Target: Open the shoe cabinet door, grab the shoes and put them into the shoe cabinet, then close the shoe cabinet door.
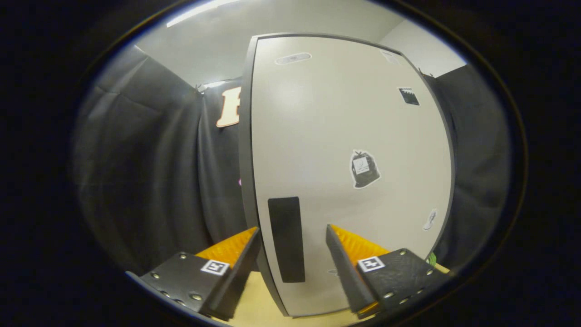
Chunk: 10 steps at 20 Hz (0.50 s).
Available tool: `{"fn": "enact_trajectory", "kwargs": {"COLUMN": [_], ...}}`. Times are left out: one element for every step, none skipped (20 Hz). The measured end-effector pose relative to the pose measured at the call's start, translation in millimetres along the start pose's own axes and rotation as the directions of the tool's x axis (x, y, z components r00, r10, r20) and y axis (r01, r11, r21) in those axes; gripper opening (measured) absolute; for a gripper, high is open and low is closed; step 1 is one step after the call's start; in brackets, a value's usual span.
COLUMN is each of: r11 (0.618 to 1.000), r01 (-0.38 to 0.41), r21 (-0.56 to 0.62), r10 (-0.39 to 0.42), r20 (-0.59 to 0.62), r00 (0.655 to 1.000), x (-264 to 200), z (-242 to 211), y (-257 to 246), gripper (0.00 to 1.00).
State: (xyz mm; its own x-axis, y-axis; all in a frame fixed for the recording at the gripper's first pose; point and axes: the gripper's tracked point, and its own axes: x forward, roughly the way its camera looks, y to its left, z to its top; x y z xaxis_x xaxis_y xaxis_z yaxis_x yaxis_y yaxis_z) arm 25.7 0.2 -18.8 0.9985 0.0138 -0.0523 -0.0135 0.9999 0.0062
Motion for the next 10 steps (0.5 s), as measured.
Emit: {"fn": "enact_trajectory", "kwargs": {"r11": [1.000, 1.000, 1.000, 1.000, 1.000, 1.000, 1.000, 1.000, 1.000, 1.000], "r01": [-0.007, 0.000, -0.012, -0.014, -0.020, -0.015, -0.010, -0.009, -0.010, -0.012], "r21": [0.002, 0.003, 0.005, 0.007, 0.010, 0.004, 0.000, -0.001, 0.004, 0.008], "r10": [0.007, 0.000, 0.012, 0.014, 0.020, 0.015, 0.010, 0.009, 0.010, 0.013], "r20": [-0.011, -0.018, -0.019, -0.031, -0.022, -0.023, -0.014, -0.017, -0.020, -0.024], "r00": [1.000, 1.000, 1.000, 0.999, 1.000, 1.000, 1.000, 1.000, 1.000, 1.000], "x": [2.6, 4.4, 7.8, 7.6, 3.1, 9.0, 6.9, 8.1, 7.0, 6.4], "z": [-2.3, -5.0, -5.6, -7.9, -6.6, -8.9, -8.1, -9.0, -8.8, -9.1], "y": [1.1, -1.2, 1.4, 2.4, 4.5, 4.4, 4.0, 3.5, 3.8, 4.0], "gripper": [0.79, 0.69, 0.59, 0.49, 0.43, 0.37, 0.34, 0.31, 0.30, 0.30]}}
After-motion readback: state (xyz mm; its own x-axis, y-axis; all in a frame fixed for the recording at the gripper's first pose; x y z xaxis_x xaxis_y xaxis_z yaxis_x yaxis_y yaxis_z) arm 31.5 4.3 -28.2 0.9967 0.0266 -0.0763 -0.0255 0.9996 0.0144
